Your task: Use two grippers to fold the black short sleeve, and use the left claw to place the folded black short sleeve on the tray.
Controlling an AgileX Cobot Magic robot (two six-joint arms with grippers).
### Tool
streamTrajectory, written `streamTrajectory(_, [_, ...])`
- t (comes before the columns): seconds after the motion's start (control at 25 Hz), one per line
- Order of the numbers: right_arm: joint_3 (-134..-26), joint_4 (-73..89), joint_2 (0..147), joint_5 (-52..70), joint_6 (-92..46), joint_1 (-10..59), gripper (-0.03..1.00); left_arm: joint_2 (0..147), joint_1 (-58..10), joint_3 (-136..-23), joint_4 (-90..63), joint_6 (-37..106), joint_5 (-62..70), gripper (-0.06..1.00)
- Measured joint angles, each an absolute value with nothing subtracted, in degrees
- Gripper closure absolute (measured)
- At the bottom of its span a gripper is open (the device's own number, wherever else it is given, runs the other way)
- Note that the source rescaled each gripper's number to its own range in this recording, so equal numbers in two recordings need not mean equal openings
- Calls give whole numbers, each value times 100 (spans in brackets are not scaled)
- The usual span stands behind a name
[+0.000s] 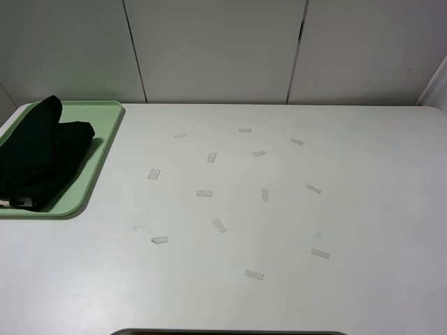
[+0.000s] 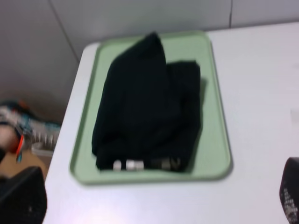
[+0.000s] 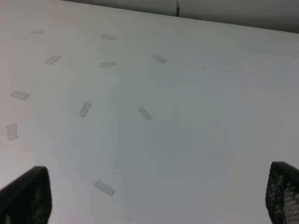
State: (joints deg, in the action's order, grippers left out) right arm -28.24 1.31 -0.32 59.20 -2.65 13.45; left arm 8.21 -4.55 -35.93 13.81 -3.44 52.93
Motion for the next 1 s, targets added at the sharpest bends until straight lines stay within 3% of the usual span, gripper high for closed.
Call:
streamTrajectory(0.48, [-2824, 131, -32, 5920, -265, 1345, -3, -20, -455, -2997, 382, -468, 6446, -5])
streamTrajectory(1.0, [-2824, 131, -32, 5920, -265, 1345, -3, -20, -455, -2790, 362, -473, 6102, -4])
